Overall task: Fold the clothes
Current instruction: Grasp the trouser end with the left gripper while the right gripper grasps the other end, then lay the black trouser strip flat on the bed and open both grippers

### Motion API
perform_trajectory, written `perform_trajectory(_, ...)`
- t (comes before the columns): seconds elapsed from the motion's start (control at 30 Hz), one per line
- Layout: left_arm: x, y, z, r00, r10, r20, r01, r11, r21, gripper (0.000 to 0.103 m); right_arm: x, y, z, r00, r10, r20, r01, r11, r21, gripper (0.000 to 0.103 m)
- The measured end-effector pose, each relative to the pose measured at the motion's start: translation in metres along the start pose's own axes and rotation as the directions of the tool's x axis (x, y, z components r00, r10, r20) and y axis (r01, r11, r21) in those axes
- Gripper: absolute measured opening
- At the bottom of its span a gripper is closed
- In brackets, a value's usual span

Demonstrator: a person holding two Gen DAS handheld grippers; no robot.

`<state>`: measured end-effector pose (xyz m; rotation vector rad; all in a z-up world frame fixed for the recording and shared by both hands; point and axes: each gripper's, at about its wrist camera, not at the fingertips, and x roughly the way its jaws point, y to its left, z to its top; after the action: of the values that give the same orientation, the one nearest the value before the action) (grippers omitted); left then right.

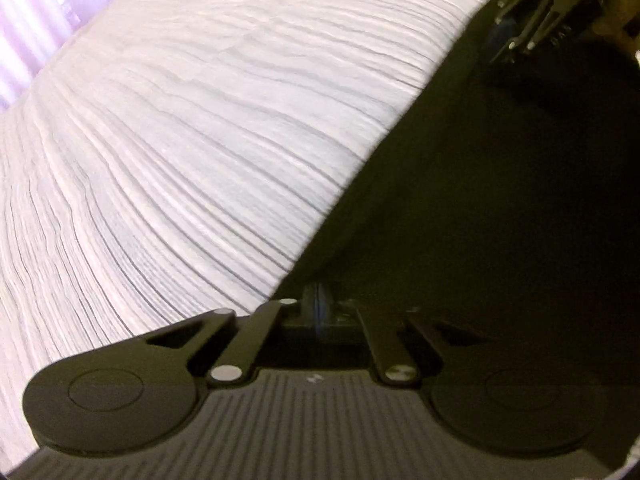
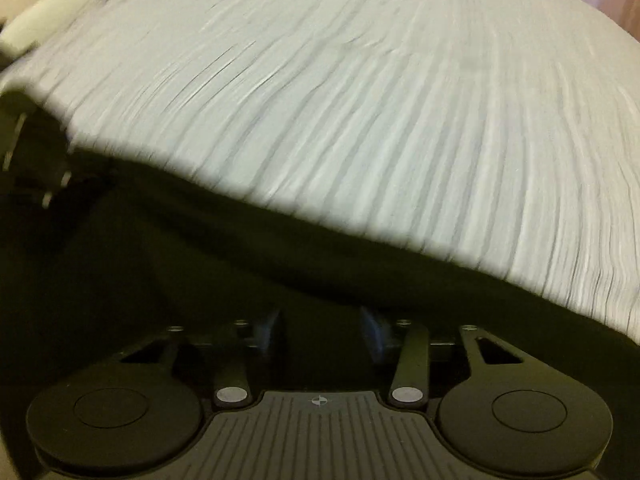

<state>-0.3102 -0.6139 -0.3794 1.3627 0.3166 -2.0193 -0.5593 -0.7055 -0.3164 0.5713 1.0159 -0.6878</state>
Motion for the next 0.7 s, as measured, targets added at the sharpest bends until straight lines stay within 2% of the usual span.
perform_trajectory(0.03, 0.003, 0.005, 0.0, 1.0, 0.001, 0.003, -0.001, 1.0, -0.015, 0.003, 0.003, -0.006, 0.005, 1.0, 0.004, 0.011, -0.005, 0.999, 0.032, 0.038)
perform_trajectory(0.13, -0.007, 0.003, 0.002, 1.0, 0.02, 0.017, -0.02, 0.999, -0.028, 0.005, 0.005, -0.014, 0.012, 0.999, 0.001, 0.048, -0.006, 0.994, 0.109, 0.038)
perform_trajectory(0.2, -0.02, 0.005, -0.002, 0.999, 0.027, 0.03, -0.025, 0.999, -0.045, 0.012, -0.015, -0.007, -0.002, 0.996, -0.024, 0.088, 0.01, 0.987, 0.158, 0.039)
perform_trajectory(0.27, -0.04, 0.0, -0.014, 0.999, 0.026, 0.04, -0.024, 0.998, -0.054, 0.013, -0.035, 0.004, -0.023, 0.992, -0.045, 0.118, 0.018, 0.975, 0.223, 0.041)
perform_trajectory(0.3, -0.049, -0.004, -0.022, 0.999, 0.026, 0.039, -0.024, 0.998, -0.053, 0.014, -0.044, 0.01, -0.034, 0.989, -0.057, 0.133, 0.021, 0.967, 0.256, 0.048)
perform_trajectory(0.33, -0.059, -0.008, -0.03, 0.999, 0.026, 0.038, -0.024, 0.998, -0.053, 0.015, -0.054, 0.016, -0.045, 0.987, -0.069, 0.144, 0.025, 0.958, 0.286, 0.063)
perform_trajectory(0.37, -0.066, -0.012, -0.043, 0.999, 0.033, 0.027, -0.032, 0.998, -0.051, 0.016, -0.059, 0.023, -0.061, 0.988, -0.079, 0.136, 0.034, 0.951, 0.309, 0.068)
perform_trajectory(0.47, -0.085, -0.008, -0.09, 0.997, 0.065, -0.048, -0.069, 0.994, -0.088, 0.017, -0.072, 0.041, -0.11, 0.987, -0.134, 0.084, 0.094, 0.925, 0.368, 0.069)
perform_trajectory(0.57, -0.111, 0.005, -0.148, 0.982, 0.132, -0.137, -0.15, 0.98, -0.129, 0.018, -0.096, 0.058, -0.143, 0.96, -0.271, 0.065, 0.231, 0.905, 0.357, 0.069)
perform_trajectory(0.63, -0.131, 0.014, -0.182, 0.973, 0.162, -0.166, -0.189, 0.967, -0.168, 0.019, -0.112, 0.073, -0.143, 0.941, -0.332, 0.068, 0.282, 0.879, 0.384, 0.069)
perform_trajectory(0.7, -0.151, 0.024, -0.216, 0.962, 0.189, -0.196, -0.229, 0.951, -0.207, 0.02, -0.123, 0.09, -0.136, 0.938, -0.338, 0.075, 0.28, 0.868, 0.41, 0.069)
